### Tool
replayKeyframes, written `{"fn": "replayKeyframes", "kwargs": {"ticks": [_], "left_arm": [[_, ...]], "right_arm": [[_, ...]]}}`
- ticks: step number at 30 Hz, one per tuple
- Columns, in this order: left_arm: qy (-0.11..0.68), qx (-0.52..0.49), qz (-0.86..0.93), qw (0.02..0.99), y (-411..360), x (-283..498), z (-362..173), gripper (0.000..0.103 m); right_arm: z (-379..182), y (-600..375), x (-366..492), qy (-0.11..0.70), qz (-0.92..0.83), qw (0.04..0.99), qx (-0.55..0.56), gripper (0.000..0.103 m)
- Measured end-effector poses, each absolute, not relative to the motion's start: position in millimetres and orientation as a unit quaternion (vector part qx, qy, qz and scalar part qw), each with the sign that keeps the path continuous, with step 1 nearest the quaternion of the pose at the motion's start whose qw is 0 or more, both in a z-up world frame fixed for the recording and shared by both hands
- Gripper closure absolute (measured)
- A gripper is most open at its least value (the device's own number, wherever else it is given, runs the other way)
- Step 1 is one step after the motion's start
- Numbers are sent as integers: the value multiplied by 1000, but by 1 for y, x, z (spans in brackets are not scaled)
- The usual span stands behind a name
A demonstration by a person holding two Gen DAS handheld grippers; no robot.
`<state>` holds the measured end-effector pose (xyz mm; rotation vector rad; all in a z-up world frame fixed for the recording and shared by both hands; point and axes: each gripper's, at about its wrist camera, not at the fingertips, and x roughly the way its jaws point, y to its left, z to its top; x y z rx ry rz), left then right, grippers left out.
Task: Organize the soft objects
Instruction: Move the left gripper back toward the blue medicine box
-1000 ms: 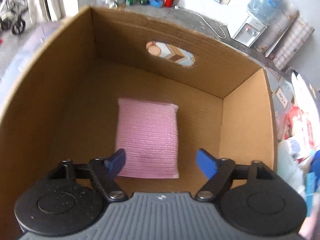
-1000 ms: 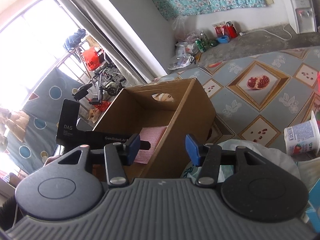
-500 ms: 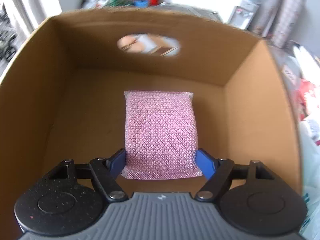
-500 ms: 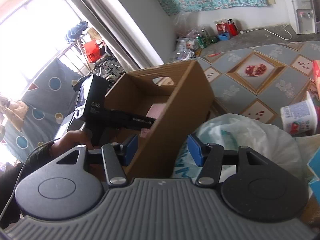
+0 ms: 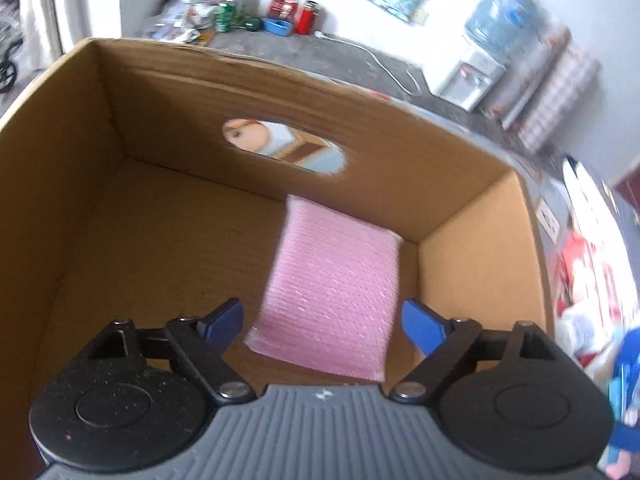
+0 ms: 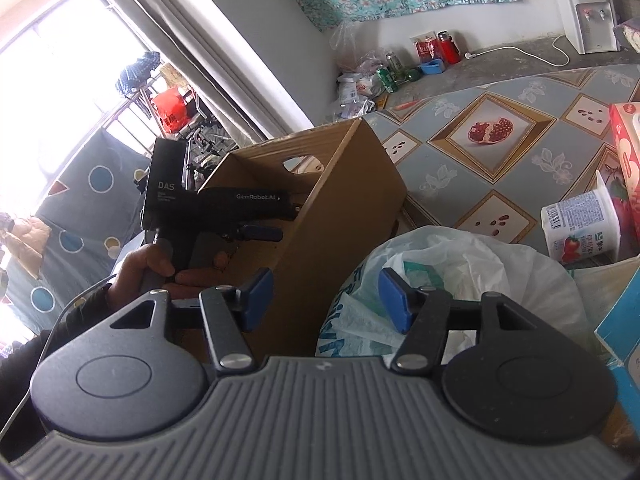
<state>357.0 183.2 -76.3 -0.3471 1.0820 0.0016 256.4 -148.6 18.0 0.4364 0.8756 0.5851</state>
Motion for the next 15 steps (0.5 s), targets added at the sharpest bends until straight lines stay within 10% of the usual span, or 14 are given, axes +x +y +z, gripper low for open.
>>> {"fn": "replayKeyframes", "kwargs": {"ticks": [3, 15], "left_arm": [[531, -201, 9, 823, 187, 367, -90, 48], [485, -196, 4, 853, 181, 341, -57, 18]], "right_arm": [[20, -152, 251, 410, 273, 844, 211, 45], [18, -200, 186, 397, 199, 867, 227, 42]]}}
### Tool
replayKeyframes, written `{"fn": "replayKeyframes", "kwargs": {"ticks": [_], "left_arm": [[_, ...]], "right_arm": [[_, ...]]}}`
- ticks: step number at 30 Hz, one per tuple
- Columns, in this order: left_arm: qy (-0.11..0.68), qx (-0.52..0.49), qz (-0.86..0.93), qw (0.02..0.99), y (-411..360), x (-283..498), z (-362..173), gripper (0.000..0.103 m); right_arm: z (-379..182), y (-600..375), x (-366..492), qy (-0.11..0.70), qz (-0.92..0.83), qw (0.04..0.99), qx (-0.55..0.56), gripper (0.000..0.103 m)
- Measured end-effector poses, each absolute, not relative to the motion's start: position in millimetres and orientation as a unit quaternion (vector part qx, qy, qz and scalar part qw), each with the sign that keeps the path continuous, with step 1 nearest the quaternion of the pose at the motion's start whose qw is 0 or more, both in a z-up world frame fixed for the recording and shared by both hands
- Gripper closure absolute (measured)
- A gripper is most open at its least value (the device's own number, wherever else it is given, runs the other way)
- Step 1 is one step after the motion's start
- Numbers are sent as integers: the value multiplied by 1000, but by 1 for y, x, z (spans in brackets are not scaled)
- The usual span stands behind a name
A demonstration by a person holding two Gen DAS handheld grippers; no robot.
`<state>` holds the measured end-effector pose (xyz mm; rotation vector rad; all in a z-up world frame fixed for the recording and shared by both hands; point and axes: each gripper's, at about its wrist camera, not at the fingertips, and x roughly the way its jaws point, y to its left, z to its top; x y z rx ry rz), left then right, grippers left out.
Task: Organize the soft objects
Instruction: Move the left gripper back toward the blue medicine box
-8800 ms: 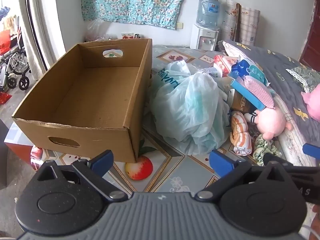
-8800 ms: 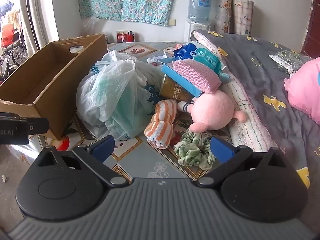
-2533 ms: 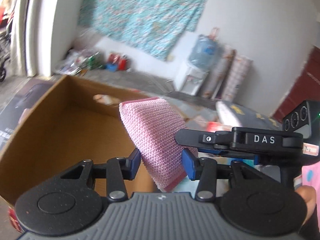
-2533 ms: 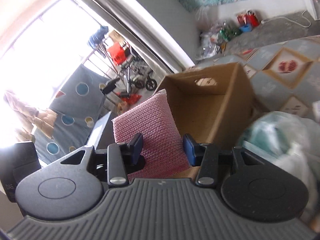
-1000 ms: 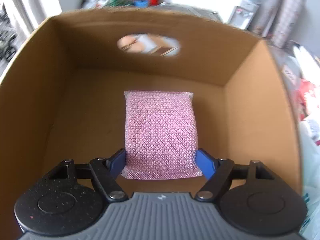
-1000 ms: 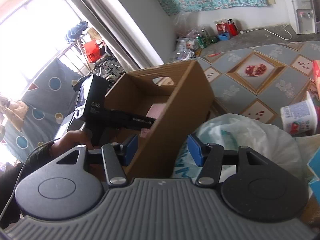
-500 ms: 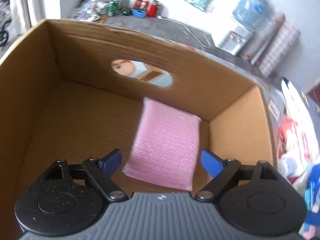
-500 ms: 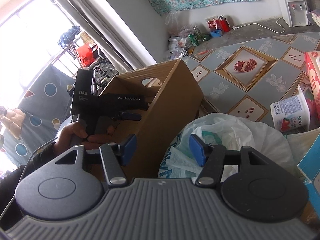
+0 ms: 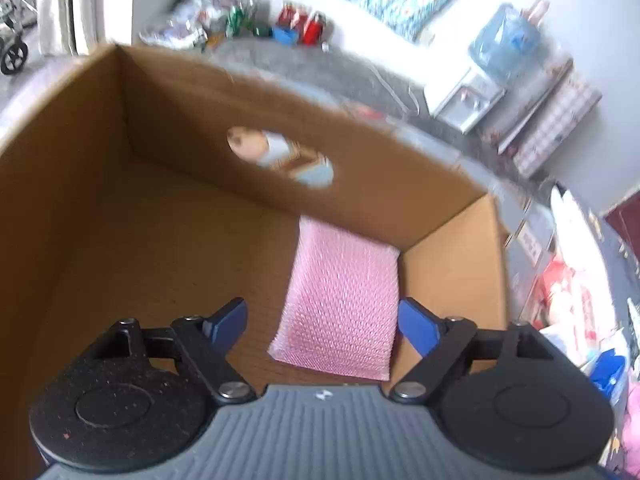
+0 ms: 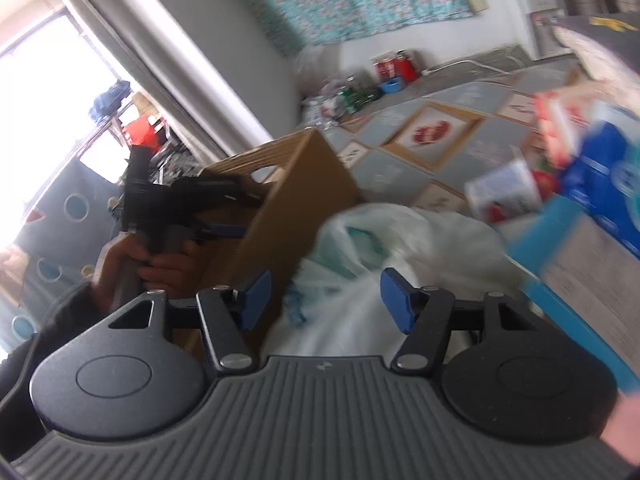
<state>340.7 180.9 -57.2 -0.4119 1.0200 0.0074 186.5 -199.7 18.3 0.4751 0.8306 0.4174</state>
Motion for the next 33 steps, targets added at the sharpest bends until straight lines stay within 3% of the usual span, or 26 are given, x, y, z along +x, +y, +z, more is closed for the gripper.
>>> {"fn": "replayKeyframes", "kwargs": {"ticks": [10, 15, 25, 33], "left_arm": [[350, -136, 3, 927, 158, 239, 46, 14], [317, -119, -58, 939, 113, 198, 65, 12], [310, -101, -184, 927, -1, 147, 40, 11], [342, -45, -242, 907, -93, 148, -18, 9]], "right_arm": [[5, -268, 134, 385, 101, 880, 260, 42], [8, -288, 126, 377, 72, 890, 245, 42], [22, -332, 105, 363, 59, 900, 235, 42], [6, -371, 159, 411, 86, 868, 264, 46]]}}
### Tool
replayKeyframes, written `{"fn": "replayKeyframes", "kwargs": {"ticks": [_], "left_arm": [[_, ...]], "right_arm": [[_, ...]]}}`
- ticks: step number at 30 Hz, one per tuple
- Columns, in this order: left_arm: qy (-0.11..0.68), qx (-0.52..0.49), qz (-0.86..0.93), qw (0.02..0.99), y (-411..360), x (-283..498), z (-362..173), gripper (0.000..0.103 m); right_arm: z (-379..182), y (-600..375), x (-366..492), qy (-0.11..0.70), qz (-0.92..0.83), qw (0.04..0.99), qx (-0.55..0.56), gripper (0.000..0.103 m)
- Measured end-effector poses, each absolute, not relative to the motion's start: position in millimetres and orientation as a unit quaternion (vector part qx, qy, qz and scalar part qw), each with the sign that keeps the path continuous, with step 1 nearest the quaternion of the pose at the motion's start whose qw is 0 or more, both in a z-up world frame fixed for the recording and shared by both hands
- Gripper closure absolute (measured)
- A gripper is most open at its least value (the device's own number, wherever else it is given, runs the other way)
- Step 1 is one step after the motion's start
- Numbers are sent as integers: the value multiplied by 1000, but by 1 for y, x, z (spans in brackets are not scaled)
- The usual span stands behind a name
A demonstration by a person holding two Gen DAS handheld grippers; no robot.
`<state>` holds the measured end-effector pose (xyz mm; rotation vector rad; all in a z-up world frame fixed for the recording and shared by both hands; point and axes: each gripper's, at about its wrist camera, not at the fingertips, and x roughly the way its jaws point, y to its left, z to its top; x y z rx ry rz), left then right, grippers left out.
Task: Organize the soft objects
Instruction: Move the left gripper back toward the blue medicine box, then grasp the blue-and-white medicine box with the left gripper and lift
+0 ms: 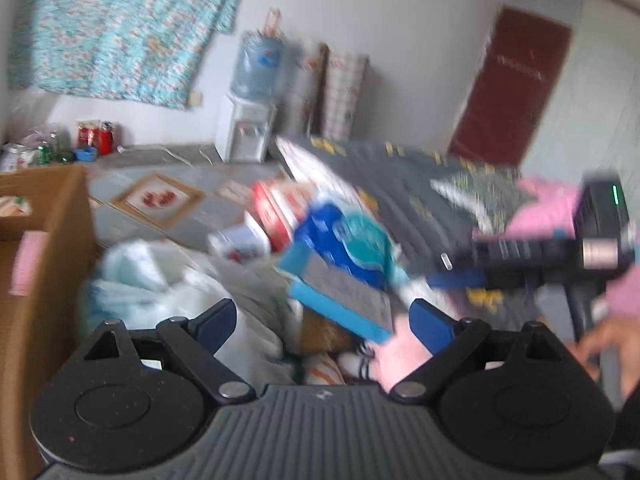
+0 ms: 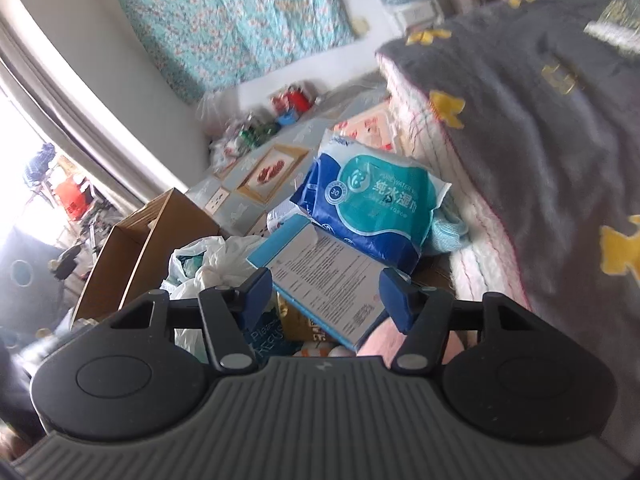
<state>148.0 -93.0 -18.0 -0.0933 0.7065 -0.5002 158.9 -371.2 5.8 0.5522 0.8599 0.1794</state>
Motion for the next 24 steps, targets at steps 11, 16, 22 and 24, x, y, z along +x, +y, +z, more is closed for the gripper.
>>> {"fn": "replayKeyframes", "kwargs": {"ticks": [11, 16, 22, 24], "left_arm": [[411, -86, -245, 874, -134, 181, -60, 31], [440, -100, -250, 857, -145, 195, -72, 43], [451, -102, -246, 852, -150, 200, -77, 54], [454, -108, -242, 850, -147, 201, -77, 54]], "right_arm": [[-50, -384, 223, 473, 74, 834, 273, 52], [-59, -385, 232, 478, 80, 829, 279, 50], [-60, -384, 230, 495, 112, 808, 300, 49], [-59, -383, 227, 501, 128, 797, 311, 49]]}}
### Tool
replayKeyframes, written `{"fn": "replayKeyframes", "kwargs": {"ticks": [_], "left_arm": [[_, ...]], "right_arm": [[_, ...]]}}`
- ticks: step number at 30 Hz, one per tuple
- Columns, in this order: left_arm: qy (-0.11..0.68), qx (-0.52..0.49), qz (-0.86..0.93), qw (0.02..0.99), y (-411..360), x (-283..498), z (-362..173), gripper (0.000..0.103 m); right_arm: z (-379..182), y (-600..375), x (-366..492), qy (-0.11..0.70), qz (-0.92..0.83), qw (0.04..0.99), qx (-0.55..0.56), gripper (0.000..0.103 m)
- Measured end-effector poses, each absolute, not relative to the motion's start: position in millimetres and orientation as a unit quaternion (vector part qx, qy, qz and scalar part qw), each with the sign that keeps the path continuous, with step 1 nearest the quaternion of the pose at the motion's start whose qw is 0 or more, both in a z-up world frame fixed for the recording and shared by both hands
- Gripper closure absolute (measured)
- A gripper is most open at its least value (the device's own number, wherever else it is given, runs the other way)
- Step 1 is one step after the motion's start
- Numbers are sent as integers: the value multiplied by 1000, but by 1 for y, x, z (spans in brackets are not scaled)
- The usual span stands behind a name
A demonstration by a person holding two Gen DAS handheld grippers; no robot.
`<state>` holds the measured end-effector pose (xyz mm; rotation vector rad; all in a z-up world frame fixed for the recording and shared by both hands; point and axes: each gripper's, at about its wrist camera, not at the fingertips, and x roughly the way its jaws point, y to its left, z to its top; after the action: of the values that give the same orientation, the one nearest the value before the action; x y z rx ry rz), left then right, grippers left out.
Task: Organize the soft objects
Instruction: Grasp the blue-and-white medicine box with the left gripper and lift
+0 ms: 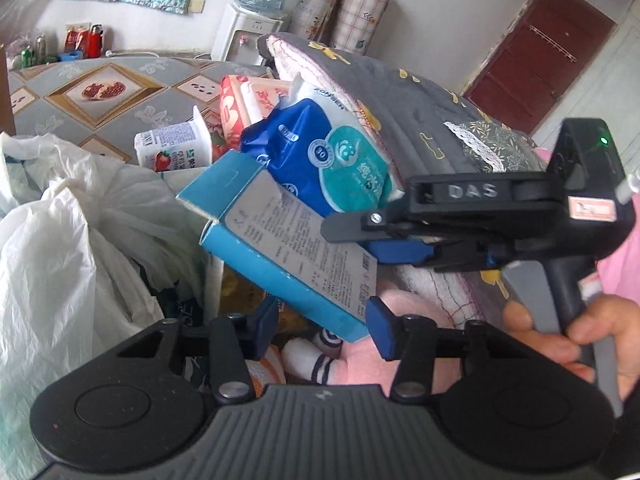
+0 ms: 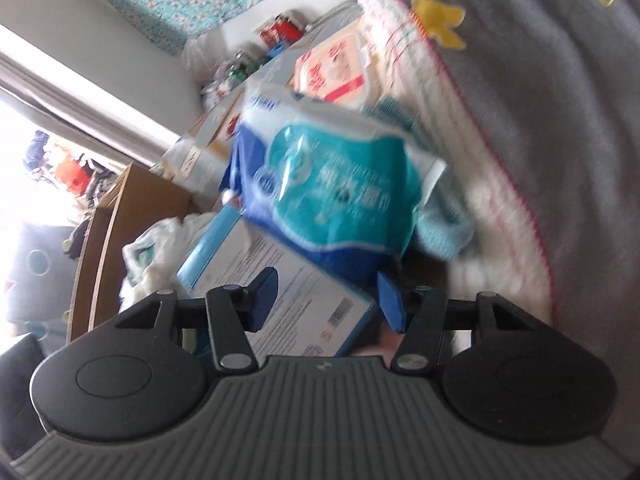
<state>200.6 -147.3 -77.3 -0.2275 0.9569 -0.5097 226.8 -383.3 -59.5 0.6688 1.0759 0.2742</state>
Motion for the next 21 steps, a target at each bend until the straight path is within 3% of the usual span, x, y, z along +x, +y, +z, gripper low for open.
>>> {"fn": "replayKeyframes", "kwargs": {"ticks": [12, 15, 19, 21], "left_arm": [[460, -127, -217, 851, -122, 207, -73, 52], [462, -123, -213, 852, -124, 211, -76, 52], [464, -117, -196, 856, -125, 214, -79, 54], [459, -123, -197, 858, -122, 212, -78, 57]], "right_arm": [[-59, -373, 235, 505, 171, 787, 309, 52], [-64, -367, 239, 505, 170, 789, 305, 57], [-58, -363, 233, 497, 169, 797, 298, 74], [-52, -363, 229, 491, 173, 800, 296, 76]]}}
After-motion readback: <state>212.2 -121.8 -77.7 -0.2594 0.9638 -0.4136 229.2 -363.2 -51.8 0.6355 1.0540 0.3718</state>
